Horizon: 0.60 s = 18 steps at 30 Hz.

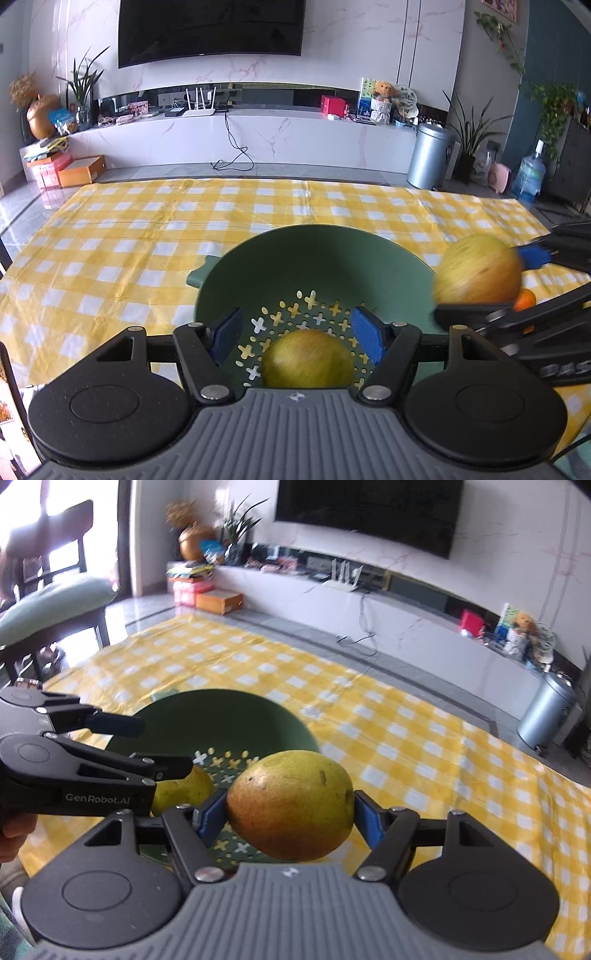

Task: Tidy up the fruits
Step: 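Release the pomelo in the colander with the left gripper while the right gripper lowers the pear beside it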

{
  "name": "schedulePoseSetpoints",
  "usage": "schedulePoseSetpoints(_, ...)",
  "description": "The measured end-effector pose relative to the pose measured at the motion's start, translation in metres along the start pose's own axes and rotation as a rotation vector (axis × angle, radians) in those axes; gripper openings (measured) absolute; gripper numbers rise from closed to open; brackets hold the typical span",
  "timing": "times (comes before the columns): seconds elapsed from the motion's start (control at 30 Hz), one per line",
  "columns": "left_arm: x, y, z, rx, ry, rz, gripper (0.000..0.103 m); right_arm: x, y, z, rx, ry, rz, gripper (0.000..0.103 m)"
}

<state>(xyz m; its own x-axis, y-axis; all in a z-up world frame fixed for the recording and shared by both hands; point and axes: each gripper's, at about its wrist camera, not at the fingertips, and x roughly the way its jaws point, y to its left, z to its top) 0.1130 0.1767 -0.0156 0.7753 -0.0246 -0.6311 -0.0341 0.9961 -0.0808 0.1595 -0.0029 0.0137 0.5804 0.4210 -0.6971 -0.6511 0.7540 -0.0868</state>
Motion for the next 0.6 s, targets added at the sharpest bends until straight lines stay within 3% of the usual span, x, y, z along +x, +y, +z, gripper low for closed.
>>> schedulePoseSetpoints(0.07, 0.000, 0.004, 0.000, -0.008, 0.005, 0.015, 0.069, 0.012, 0.007, 0.007, -0.023, 0.044, 0.019, 0.068)
schedulePoseSetpoints(0.17, 0.002, 0.012, -0.001, -0.035, 0.026, 0.035, 0.069, 0.028, 0.014, 0.015, -0.061, 0.095, 0.032, 0.068)
schedulePoseSetpoints(0.33, 0.001, 0.031, 0.000, -0.142, 0.029, -0.022, 0.069, 0.054, 0.020, 0.021, -0.112, 0.199, 0.044, 0.068)
schedulePoseSetpoints(0.6, 0.004, 0.026, -0.002, -0.108, 0.035, -0.015, 0.069, 0.085, 0.036, 0.020, -0.222, 0.332, 0.058, 0.068)
